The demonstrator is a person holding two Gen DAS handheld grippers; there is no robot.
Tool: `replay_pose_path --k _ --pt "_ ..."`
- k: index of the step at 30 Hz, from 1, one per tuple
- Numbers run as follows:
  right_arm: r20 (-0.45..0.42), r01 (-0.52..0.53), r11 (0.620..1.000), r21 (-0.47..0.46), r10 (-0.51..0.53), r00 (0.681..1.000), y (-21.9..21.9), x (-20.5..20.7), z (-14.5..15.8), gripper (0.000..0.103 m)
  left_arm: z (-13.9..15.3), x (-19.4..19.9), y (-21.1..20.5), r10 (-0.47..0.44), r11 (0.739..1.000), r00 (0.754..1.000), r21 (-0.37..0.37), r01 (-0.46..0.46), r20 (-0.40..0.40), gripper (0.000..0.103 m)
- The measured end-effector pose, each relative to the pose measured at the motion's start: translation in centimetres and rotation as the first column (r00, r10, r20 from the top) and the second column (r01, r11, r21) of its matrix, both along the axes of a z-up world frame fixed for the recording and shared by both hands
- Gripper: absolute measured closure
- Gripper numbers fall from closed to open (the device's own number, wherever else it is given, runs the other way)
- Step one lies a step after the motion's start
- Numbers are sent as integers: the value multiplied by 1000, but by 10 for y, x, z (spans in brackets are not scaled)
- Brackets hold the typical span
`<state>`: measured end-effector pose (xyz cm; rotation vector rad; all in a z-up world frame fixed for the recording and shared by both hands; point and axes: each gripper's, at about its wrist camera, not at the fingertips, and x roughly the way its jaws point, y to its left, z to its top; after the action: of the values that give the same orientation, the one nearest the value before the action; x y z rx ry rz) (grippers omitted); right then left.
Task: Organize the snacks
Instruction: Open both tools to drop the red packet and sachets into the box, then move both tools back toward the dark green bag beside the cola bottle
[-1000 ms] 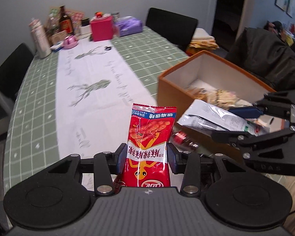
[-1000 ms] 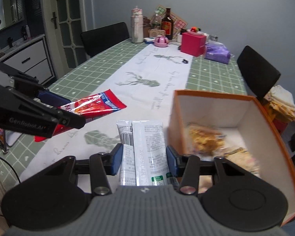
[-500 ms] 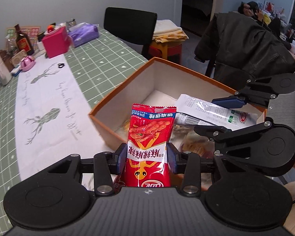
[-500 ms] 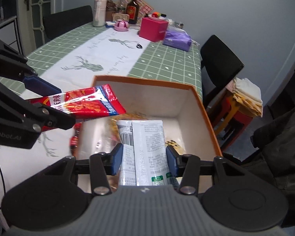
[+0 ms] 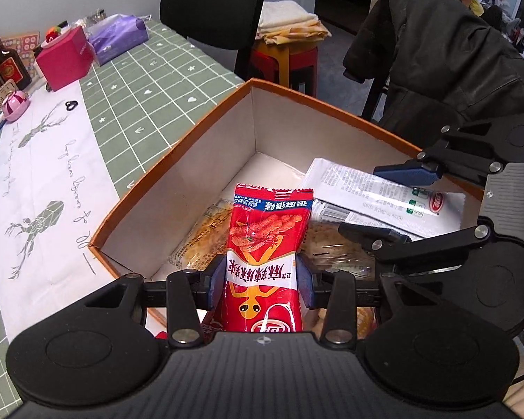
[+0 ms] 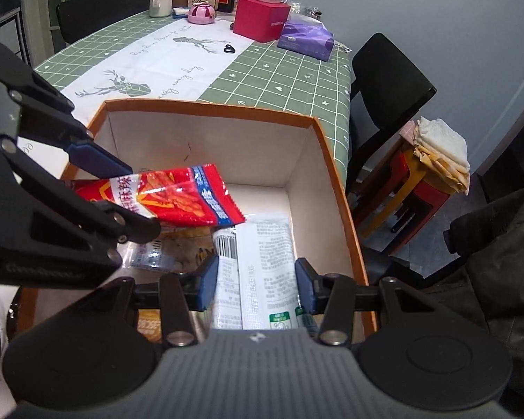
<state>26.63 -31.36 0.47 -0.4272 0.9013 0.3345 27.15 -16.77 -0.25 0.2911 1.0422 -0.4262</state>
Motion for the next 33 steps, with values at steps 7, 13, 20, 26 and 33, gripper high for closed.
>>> replay_pose_path --k 7,13,20,26,33 --pt "-15 -35 999 -24 35 999 3 12 -16 57 -12 15 -4 21 999 1000 31 -20 -14 55" --pt "-37 -25 999 -28 24 999 4 24 -24 56 -20 24 -4 47 999 998 9 -46 -33 52" --pt "-39 -42 998 -45 41 998 9 23 -27 46 -19 27 3 62 998 997 -16 -63 -44 40" --pt "-18 -53 997 -60 52 998 12 15 -19 37 -8 23 10 61 997 998 -41 -62 -35 31" --pt "39 -57 997 -44 59 998 20 -10 3 33 16 5 21 56 997 998 -61 -56 4 30"
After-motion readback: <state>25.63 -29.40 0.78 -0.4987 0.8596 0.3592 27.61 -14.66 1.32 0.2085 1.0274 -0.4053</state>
